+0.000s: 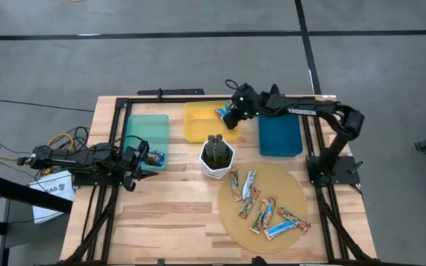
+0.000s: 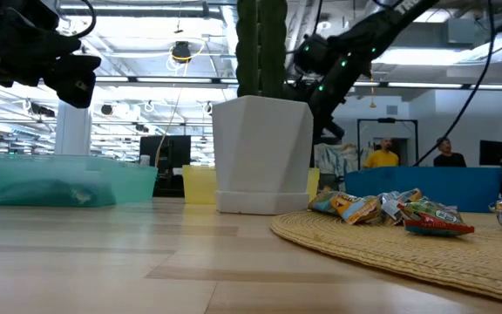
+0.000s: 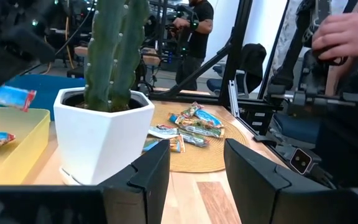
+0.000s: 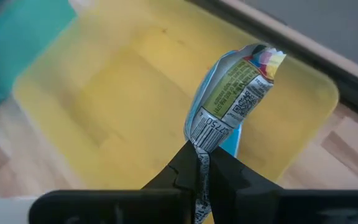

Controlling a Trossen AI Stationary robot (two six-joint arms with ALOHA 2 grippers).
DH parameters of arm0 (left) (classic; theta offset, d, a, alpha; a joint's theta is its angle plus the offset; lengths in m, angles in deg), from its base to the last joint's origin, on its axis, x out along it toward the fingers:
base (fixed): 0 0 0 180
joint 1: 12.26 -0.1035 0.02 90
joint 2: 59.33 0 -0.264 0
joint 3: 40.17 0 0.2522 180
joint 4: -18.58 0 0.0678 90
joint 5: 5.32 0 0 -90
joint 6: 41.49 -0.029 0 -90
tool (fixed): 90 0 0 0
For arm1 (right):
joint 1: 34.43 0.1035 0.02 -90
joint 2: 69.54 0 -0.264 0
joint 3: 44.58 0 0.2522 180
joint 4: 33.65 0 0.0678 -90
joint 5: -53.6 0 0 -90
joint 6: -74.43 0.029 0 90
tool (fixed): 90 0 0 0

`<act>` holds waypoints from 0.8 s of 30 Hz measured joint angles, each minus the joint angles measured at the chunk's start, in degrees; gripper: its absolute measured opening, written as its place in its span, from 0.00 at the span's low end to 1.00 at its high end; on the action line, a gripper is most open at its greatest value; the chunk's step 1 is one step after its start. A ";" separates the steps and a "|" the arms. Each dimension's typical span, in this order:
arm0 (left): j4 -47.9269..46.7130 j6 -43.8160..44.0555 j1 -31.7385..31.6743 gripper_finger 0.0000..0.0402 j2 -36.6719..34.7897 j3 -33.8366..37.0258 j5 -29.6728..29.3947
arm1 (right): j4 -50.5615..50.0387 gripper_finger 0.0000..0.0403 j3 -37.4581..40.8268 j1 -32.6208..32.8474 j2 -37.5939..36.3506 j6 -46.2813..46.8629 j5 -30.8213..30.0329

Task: Pick and place Granola Bars by type
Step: Put the red granola bar into the yellow bin

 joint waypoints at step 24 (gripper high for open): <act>-0.04 0.00 0.02 0.36 0.00 -0.02 -0.17 | 0.04 0.33 -0.18 -0.37 1.21 -1.83 6.65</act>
